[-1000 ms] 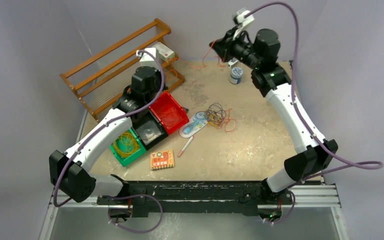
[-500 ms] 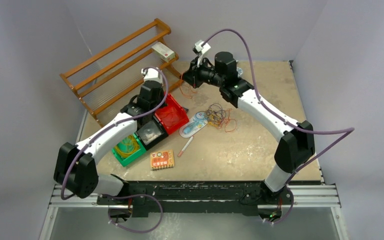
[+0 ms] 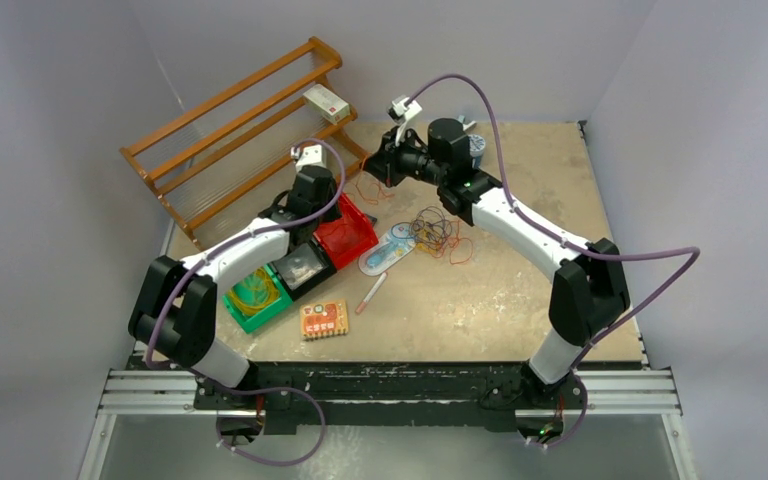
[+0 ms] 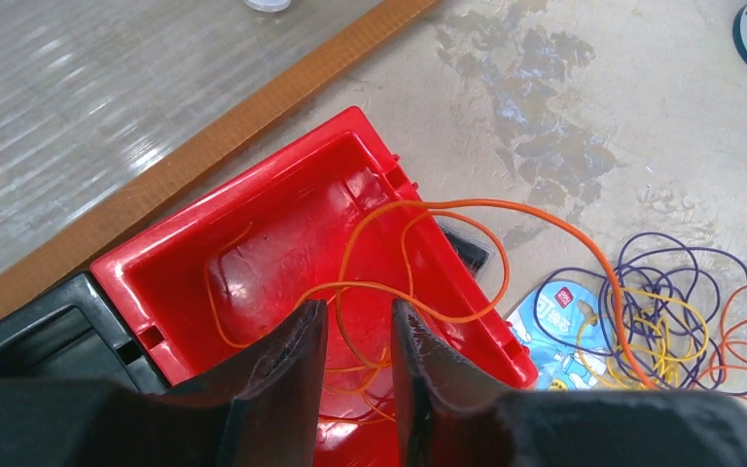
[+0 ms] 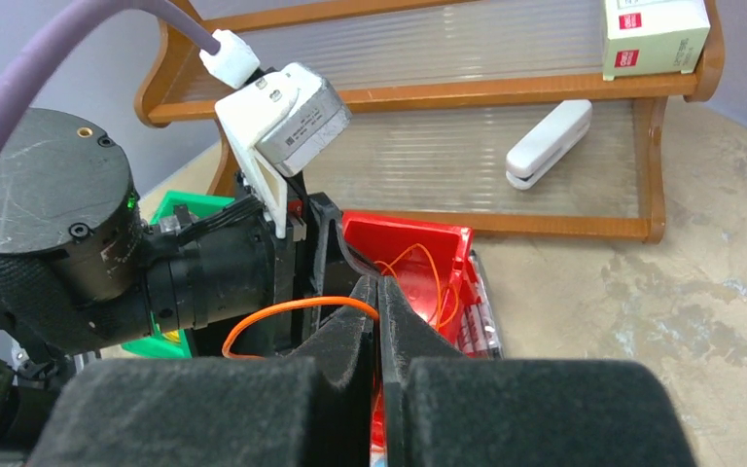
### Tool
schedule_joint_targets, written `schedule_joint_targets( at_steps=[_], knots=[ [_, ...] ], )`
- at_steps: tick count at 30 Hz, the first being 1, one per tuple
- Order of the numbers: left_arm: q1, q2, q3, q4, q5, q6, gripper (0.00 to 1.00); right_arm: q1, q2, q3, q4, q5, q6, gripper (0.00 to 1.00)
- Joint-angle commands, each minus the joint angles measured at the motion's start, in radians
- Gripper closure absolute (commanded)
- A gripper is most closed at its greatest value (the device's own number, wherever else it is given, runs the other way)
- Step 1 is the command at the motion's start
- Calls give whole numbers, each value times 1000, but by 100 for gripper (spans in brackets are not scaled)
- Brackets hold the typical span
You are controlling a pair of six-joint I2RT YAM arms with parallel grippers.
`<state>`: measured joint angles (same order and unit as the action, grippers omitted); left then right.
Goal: Untangle the cables
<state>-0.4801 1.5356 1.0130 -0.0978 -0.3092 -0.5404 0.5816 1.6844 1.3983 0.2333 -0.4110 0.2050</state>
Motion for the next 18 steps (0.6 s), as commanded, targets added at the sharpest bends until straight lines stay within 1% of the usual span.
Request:
schedule_joint_targets(
  at_steps=[1, 4, 14, 18],
  knots=[
    [11, -21, 5, 33, -13, -21, 66, 0, -4, 7, 92, -24, 22, 100],
    [11, -51, 9, -3, -31, -15, 60, 1, 11, 11, 104, -34, 34, 100],
    [14, -249, -27, -114, -112, -11, 53, 12, 119, 94, 126, -89, 61, 100],
    [14, -332, -29, -141, -183, 24, 52, 31, 162, 144, 118, -96, 65, 100]
  ],
)
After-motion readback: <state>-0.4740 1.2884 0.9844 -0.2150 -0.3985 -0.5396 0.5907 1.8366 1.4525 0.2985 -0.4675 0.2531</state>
